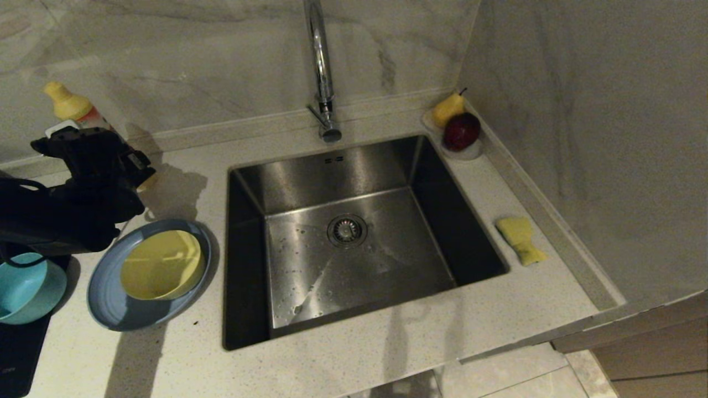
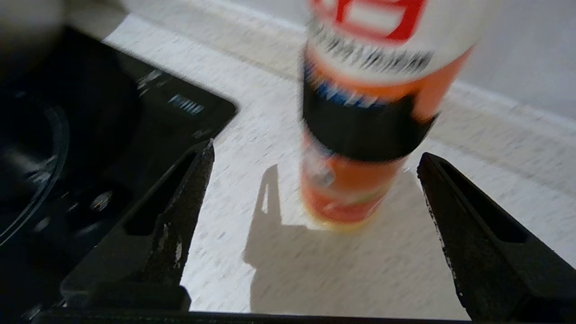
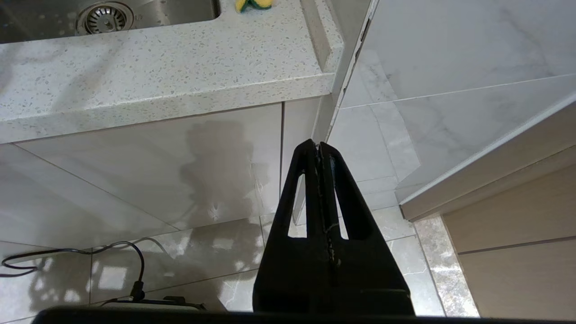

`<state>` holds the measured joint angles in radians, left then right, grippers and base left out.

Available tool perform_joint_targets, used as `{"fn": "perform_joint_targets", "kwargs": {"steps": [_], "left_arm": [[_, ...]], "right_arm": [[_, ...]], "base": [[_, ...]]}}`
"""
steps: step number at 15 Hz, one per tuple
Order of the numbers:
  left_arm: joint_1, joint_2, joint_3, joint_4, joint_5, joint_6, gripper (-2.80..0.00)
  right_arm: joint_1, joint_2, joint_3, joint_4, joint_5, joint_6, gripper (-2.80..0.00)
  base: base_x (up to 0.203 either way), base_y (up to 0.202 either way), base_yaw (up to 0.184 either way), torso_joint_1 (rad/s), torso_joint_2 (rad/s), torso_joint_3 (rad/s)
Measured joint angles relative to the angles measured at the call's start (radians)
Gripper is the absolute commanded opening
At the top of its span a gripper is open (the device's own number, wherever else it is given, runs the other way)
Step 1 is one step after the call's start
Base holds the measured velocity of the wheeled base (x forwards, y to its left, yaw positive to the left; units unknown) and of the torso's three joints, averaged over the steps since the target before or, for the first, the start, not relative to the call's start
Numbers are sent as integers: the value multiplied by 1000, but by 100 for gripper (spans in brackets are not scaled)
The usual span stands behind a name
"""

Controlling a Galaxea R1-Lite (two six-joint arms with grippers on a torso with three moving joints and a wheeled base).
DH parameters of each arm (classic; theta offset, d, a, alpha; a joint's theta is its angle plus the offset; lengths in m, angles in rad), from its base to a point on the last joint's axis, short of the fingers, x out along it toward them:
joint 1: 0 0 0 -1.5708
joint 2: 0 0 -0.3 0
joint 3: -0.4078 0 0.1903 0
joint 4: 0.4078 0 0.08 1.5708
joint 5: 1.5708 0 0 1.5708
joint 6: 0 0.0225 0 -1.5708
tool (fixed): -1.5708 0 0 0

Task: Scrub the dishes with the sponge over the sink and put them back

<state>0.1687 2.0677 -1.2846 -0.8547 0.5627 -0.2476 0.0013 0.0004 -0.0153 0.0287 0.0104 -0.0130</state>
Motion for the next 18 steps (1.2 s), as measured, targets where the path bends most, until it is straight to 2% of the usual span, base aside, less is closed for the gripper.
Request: {"fn": "perform_joint_targets", "kwargs": {"steps": [8,11,18], "left_arm": [[0,116,-147,-1,-26,12,0],[-3,149,-183,0,-67,18,0],[-8,223,-329,1,-74,88,0]], "right_arm": [[0,0,0,0,0,0,-280],[0,0,0,0,0,0,-280],[0,0,0,0,0,0,-280]], "base": [[0,0,0,0,0,0],[0,0,0,0,0,0],[0,0,0,0,0,0]]}}
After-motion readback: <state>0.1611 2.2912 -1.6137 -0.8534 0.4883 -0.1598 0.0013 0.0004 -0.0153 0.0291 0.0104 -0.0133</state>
